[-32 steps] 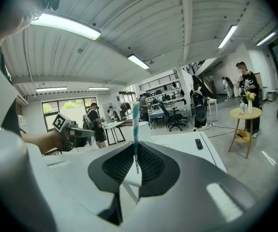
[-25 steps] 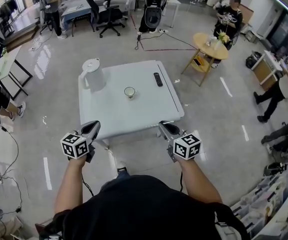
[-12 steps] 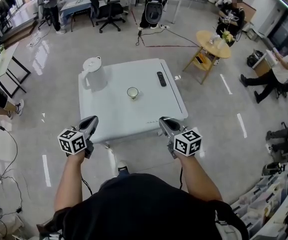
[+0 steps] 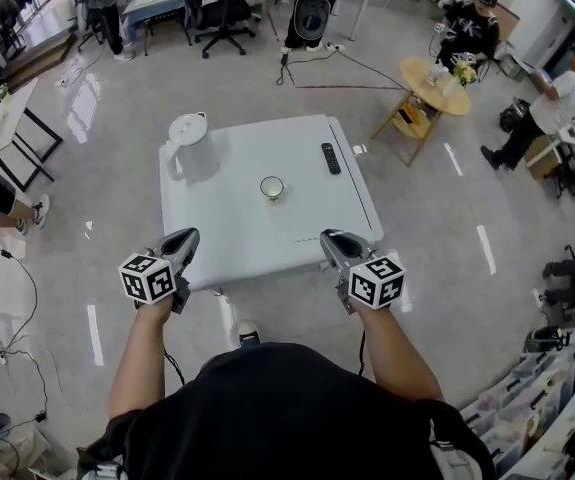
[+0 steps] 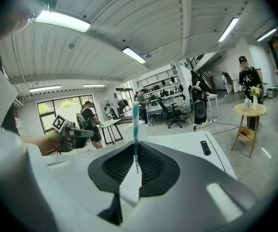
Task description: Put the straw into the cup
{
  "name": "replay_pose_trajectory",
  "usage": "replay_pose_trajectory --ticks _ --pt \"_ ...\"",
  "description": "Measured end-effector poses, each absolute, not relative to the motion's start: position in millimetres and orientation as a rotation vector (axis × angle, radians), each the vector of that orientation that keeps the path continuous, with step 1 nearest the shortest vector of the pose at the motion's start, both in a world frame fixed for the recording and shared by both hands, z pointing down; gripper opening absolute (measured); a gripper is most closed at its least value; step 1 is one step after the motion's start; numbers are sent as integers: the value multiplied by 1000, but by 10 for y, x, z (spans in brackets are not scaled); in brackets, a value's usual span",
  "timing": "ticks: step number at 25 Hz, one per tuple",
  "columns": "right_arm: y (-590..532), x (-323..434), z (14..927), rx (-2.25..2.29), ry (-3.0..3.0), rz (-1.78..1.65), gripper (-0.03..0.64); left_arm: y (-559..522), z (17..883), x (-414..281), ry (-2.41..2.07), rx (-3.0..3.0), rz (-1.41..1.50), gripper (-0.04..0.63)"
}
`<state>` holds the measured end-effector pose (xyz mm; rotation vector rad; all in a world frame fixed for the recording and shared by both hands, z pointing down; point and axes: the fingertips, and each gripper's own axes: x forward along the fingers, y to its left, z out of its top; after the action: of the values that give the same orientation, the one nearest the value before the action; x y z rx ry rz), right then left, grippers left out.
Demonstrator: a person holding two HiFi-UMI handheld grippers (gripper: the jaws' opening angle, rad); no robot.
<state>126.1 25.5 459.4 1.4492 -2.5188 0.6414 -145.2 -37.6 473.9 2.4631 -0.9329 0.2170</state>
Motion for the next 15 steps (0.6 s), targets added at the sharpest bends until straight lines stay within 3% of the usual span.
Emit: replay_pose_trajectory --ticks 15 --pt "-228 1195 4671 1451 -2485 650 52 -879 4814 -1565 -933 2432 209 0"
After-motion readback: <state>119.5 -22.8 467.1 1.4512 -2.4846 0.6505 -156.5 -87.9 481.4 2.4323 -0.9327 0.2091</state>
